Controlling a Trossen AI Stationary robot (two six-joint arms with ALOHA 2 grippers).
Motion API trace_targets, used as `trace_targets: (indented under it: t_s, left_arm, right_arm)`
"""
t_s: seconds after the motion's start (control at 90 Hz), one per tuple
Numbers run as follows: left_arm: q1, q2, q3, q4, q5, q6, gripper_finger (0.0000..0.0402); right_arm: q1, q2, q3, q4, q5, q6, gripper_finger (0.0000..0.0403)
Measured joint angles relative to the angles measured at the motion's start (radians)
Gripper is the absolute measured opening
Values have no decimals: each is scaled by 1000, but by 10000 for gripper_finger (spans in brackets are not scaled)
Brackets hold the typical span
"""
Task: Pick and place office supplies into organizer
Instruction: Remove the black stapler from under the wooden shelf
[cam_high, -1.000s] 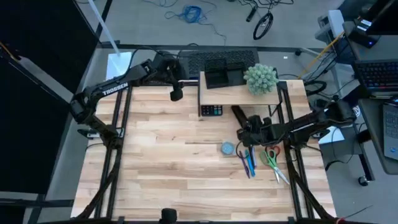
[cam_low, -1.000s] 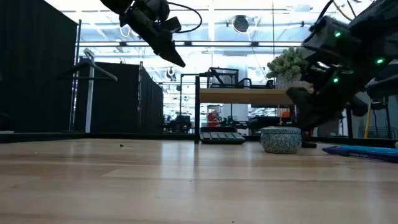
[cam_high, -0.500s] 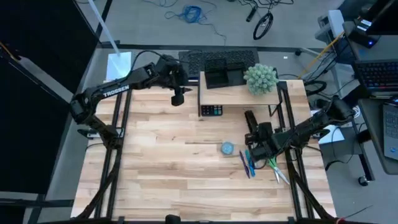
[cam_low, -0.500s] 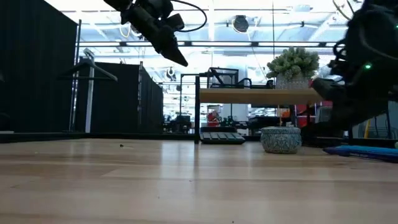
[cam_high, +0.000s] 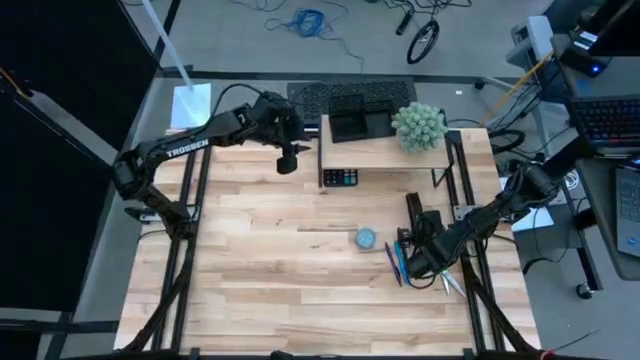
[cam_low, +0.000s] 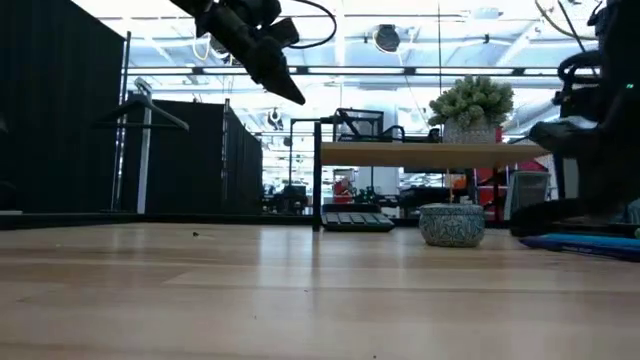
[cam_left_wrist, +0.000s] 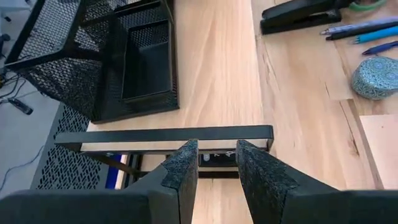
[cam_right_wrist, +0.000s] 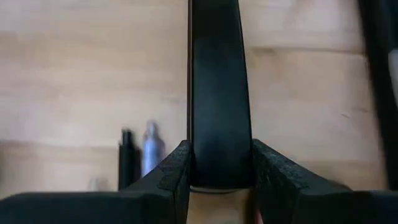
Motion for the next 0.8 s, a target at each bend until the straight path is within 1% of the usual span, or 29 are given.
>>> trace_targets:
  t_s: [0.089, 0.222, 0.356, 0.511, 0.589, 0.722, 0.8]
  left_arm:
    - [0, 0, 0, 0, 0, 0, 101]
    - [1, 0, 0, 17, 0, 2, 101]
    - [1, 0, 0, 8, 0, 6, 101]
    - [1, 0, 0, -2, 0, 1, 101]
    - [1, 0, 0, 0, 0, 3, 101]
    - [1, 0, 0, 8, -7, 6, 101]
    - [1, 0, 0, 17, -31, 6, 101]
  right_arm:
    - [12, 0, 7, 14, -2, 25, 115]
    - [9, 22, 5, 36, -4, 24, 146]
    - [2, 49, 4, 65, -12, 1, 169]
    - [11, 34, 7, 93, -8, -34, 186]
    - [26, 16, 46, 42, -6, -37, 191]
    - [45, 4, 159, -153, 4, -43, 195]
    - [42, 4, 214, -219, 28, -90, 195]
